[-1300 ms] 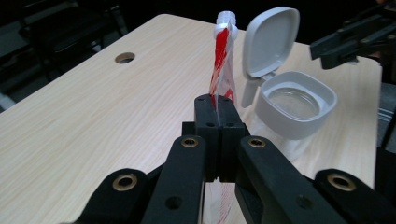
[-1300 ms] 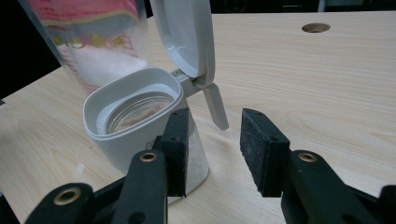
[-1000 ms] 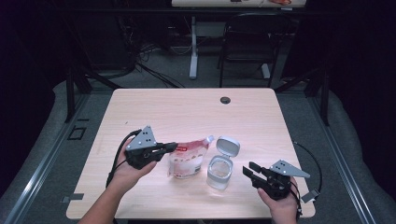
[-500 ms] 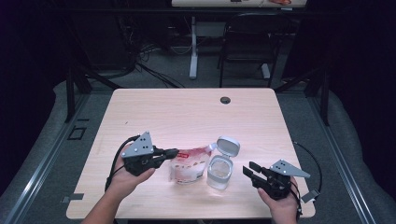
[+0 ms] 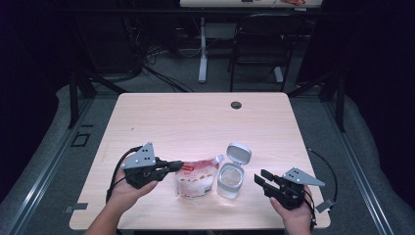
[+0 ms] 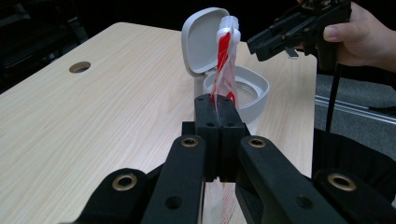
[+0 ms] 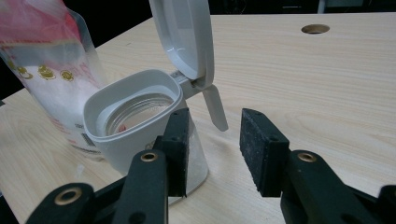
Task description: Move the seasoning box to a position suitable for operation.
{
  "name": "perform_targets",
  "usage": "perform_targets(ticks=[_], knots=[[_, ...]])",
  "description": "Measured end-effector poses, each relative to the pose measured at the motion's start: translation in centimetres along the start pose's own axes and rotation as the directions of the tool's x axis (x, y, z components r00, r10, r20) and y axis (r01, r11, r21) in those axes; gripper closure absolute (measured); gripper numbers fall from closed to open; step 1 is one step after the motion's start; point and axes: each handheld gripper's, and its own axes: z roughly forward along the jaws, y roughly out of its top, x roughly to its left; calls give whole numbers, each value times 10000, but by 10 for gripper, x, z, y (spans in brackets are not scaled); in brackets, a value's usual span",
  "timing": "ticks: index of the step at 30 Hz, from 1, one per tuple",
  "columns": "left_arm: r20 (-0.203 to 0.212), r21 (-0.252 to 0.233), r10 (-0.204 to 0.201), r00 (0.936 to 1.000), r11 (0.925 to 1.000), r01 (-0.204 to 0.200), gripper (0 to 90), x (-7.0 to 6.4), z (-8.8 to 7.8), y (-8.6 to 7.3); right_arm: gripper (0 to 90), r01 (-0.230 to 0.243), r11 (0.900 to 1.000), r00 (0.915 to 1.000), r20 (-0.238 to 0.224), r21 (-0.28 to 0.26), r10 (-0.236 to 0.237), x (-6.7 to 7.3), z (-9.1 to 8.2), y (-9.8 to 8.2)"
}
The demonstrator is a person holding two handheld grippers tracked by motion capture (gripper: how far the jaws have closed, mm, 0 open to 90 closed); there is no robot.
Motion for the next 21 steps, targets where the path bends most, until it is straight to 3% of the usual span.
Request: perform_targets(ticks=[2, 7, 15, 21], knots=[[-116, 92, 122, 9999, 9999, -121, 900, 0, -1, -1, 632, -3, 10000, 10000, 2, 11, 3, 0, 0, 0], [61, 169, 218, 9997, 9996, -219, 900, 3, -4, -3, 630, 17, 10000, 10000, -18, -33, -17, 1, 0, 0], [-199, 398, 161, 9997, 9991, -153, 886, 12, -9, -7, 630, 6, 10000, 10000, -2, -5, -6, 1, 0, 0], [-351, 510, 356, 9987, 9981, -338, 865, 15, -7, -2, 629, 32, 10000, 10000, 13, 27, -32, 1, 1, 0]])
